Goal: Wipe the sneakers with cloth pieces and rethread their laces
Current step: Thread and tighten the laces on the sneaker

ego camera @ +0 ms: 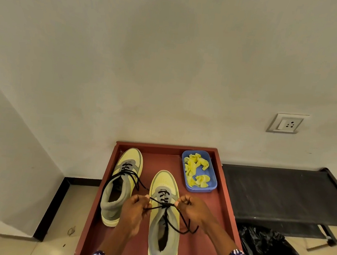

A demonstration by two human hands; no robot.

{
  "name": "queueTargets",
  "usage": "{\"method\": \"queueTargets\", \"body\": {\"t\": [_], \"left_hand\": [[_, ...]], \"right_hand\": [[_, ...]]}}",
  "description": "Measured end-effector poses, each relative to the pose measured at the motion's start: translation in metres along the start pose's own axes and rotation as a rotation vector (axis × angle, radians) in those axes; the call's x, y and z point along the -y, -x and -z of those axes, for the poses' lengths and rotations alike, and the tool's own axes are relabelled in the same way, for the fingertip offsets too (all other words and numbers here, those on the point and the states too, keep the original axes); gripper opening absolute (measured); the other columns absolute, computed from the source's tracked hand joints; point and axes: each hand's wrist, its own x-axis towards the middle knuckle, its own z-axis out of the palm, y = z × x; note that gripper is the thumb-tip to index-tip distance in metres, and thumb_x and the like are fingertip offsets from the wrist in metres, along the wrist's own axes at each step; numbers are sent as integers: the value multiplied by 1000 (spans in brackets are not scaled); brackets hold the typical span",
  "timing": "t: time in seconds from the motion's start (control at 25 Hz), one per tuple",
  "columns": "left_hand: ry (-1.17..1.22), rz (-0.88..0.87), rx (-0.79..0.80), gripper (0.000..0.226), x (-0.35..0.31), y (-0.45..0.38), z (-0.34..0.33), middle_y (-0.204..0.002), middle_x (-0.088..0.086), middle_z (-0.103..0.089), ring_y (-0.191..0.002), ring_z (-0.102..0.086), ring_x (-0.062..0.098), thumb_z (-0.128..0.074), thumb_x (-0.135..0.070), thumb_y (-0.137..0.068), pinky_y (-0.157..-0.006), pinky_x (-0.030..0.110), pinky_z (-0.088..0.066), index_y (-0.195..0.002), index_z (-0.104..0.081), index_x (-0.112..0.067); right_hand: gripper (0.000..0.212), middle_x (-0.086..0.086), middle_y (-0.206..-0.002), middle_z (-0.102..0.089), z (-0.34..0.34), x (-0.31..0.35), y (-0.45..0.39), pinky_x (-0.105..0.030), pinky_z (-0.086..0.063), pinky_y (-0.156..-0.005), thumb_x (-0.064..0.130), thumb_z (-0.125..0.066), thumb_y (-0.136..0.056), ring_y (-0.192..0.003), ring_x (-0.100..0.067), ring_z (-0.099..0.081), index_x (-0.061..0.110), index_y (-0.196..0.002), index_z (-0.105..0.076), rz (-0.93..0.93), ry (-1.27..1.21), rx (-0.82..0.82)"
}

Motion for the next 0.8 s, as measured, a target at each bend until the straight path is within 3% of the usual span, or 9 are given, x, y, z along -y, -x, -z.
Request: {"method": "queueTargets", "body": {"t": [0.2, 0.28, 0.36, 0.44, 0.52, 0.64, 0.8], "left_hand": [[-24, -19, -12, 25, 1, -1, 3, -44, -1, -42, -54, -36, 16, -50, 3, -89, -60, 31, -38, -67, -44, -6], [-18, -21, -24, 23, 4, -3, 4, -44, -2, -40, -54, -35, 15, -52, 0, -90, -63, 32, -39, -69, -45, -5], [-2, -25, -33, 21, 6, -5, 6, -41, -5, -40, -52, -35, 14, -53, -4, -91, -69, 35, -41, -71, -46, -5], [-19, -39, -28, 19, 6, -6, 7, -39, -7, -41, -54, -37, 15, -54, -5, -90, -73, 39, -42, -72, -49, -4], [-42, -50, -40, 17, 5, -6, 7, -41, -7, -44, -57, -40, 16, -56, -7, -90, -75, 40, -42, -73, -52, -4], [-79, -58, -55, 16, 7, -8, 10, -49, -3, -50, -60, -45, 17, -58, -8, -88, -78, 41, -44, -74, -54, -5], [-104, -54, -64, 13, 10, -10, 13, -65, 8, -57, -70, -53, 23, -61, -10, -87, -79, 42, -46, -75, -57, -6]], "right_hand": [[40, 3, -56, -45, 4, 10, 6, -17, -29, -45, 42, -49, -92, -44, -7, -34, 16, -62, -46, -143, -376, -28], [38, 5, -55, -44, 5, 6, 9, -18, -31, -48, 44, -56, -88, -47, -7, -36, 17, -62, -47, -93, -220, -33], [34, 8, -56, -47, 5, -2, 8, -19, -34, -52, 42, -62, -84, -50, -5, -41, 17, -65, -50, -10, 110, -9], [32, 9, -57, -49, 8, -5, 8, -16, -35, -52, 38, -61, -86, -53, -5, -43, 17, -63, -51, 0, 158, -31], [35, 8, -55, -46, 13, -4, 9, -14, -34, -50, 34, -56, -90, -54, -6, -40, 18, -60, -47, -54, -108, -116], [35, 3, -54, -48, 21, -7, 9, -22, -30, -51, 33, -51, -93, -51, -11, -38, 17, -62, -45, -166, -556, -196], [36, 3, -48, -51, 24, -12, 7, -26, -30, -53, 34, -52, -92, -48, -13, -37, 17, -60, -48, -285, -869, -227]]}}
